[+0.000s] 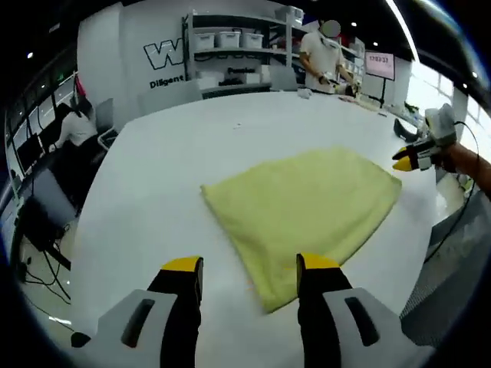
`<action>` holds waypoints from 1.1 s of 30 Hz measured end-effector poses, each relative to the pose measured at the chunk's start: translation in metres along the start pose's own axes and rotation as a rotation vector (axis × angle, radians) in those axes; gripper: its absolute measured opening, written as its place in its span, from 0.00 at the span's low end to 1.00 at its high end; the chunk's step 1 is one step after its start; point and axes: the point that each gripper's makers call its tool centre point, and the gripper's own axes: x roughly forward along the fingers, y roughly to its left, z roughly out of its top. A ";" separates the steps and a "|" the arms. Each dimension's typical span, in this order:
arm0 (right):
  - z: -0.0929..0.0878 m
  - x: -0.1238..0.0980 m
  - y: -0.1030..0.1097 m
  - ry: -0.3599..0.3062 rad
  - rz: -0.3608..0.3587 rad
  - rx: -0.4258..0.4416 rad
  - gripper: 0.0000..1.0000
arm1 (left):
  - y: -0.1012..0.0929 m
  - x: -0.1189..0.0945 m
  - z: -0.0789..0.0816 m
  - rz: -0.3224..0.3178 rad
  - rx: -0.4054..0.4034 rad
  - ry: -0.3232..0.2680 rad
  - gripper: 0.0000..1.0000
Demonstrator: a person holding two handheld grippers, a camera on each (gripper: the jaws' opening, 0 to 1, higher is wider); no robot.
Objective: Fold the garment on the visible template until the final outline fits inside the template.
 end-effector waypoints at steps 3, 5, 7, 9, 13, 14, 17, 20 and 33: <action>0.008 -0.003 -0.002 -0.035 -0.026 0.045 0.42 | 0.000 -0.004 0.006 0.019 -0.017 -0.026 0.58; 0.013 -0.005 -0.002 -0.062 -0.043 0.065 0.51 | 0.001 -0.007 0.013 0.043 -0.046 -0.071 0.67; 0.020 -0.007 -0.005 -0.104 -0.075 0.086 0.59 | 0.001 -0.010 0.021 0.057 -0.086 -0.126 0.72; 0.023 -0.009 -0.005 -0.118 -0.090 0.123 0.66 | -0.001 -0.014 0.023 0.059 -0.098 -0.139 0.74; 0.025 -0.011 -0.007 -0.136 -0.109 0.161 0.74 | -0.001 -0.020 0.027 0.079 -0.113 -0.174 0.78; 0.025 -0.011 -0.007 -0.136 -0.110 0.171 0.75 | -0.001 -0.021 0.029 0.083 -0.123 -0.187 0.80; 0.025 -0.012 -0.006 -0.144 -0.113 0.183 0.80 | 0.001 -0.026 0.033 0.101 -0.153 -0.224 0.91; 0.025 -0.014 -0.005 -0.151 -0.121 0.188 0.85 | 0.004 -0.031 0.036 0.123 -0.177 -0.250 0.98; 0.001 -0.009 0.002 -0.130 -0.111 0.221 0.99 | 0.018 -0.038 0.029 0.187 -0.179 -0.290 0.99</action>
